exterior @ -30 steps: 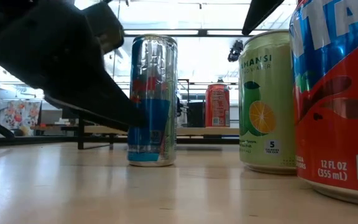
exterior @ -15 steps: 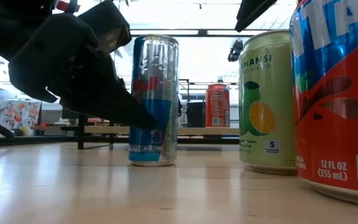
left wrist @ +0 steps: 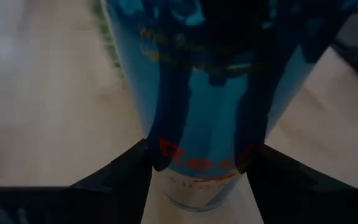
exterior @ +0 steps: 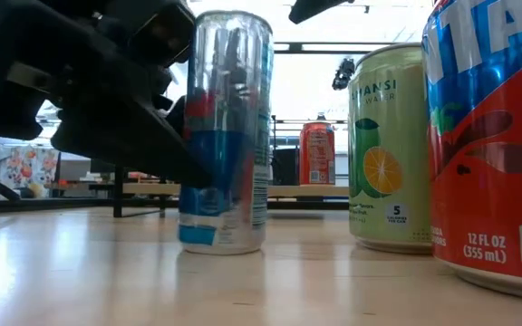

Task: Place canned beverage on shelf
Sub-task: Put the blue soda can on the shelf

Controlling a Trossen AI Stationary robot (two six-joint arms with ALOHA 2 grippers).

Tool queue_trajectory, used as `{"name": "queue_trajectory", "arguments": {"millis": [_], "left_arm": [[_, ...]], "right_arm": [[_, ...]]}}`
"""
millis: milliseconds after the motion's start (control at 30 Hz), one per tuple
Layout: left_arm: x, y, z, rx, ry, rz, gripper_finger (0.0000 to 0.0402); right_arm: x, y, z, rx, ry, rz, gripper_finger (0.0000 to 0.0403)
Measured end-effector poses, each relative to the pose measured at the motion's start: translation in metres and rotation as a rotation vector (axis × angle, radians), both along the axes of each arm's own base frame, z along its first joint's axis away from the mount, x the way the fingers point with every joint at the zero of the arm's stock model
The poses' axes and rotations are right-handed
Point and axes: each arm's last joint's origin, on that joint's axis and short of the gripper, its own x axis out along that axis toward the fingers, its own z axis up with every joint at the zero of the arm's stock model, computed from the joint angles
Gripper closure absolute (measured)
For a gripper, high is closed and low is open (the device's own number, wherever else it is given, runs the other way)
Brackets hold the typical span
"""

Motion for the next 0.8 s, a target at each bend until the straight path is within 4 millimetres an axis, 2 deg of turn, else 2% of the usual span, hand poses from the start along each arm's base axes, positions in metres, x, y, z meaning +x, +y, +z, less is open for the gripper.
{"name": "queue_trajectory", "arguments": {"millis": [133,200,333,467,633,800], "left_arm": [[0.003,0.007,-0.001,-0.010,0.012,-0.149,0.0167],[0.005,0.010,-0.001,-0.013,0.010,-0.163,0.0165],[0.007,0.015,-0.001,-0.054,0.025,-0.110,0.0143],[0.004,0.018,-0.005,-0.085,0.070,-0.058,0.0100],[-0.001,0.020,0.004,-0.094,0.106,0.030,0.0052],[-0.009,0.013,0.022,-0.105,0.088,0.083,0.0045]], "right_arm": [[0.002,-0.004,0.000,0.006,0.006,0.008,0.0056],[0.003,-0.006,0.000,0.005,0.007,0.005,0.0056],[0.003,-0.007,0.000,0.005,0.007,0.001,0.0056],[0.003,-0.006,0.000,0.007,0.008,0.000,0.0056],[0.000,-0.007,-0.002,0.005,0.037,-0.016,0.0056],[-0.010,-0.010,0.001,-0.044,0.071,-0.066,0.0056]]}}
